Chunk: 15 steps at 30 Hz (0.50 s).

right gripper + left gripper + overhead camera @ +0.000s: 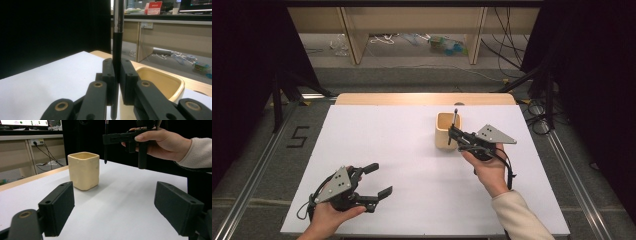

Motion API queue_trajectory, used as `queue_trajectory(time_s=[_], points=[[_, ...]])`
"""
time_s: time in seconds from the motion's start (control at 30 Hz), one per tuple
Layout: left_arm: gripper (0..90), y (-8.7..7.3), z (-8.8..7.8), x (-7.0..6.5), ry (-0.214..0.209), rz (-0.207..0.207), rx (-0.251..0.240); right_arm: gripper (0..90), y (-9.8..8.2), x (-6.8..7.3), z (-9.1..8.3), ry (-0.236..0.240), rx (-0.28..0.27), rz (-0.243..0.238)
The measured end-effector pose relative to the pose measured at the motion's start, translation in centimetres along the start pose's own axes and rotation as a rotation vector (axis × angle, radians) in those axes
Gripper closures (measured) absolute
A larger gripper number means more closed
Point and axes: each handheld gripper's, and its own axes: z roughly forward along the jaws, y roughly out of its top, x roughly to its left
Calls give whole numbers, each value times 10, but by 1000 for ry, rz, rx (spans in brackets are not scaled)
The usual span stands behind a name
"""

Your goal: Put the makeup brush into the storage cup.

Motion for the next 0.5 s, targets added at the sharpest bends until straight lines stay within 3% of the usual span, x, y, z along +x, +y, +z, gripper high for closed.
queue_trajectory(time_s=[0.3, 0.43, 0.5], points=[[164, 0, 0, 0, -1, 0, 0, 841, 2, -2, 1, -5, 1, 10], [164, 0, 0, 0, 0, 0, -1, 841, 3, -4, 3, -12, -26, -10], [164, 0, 0, 0, 0, 2, 0, 841, 4, -3, 2, -15, -15, 7]])
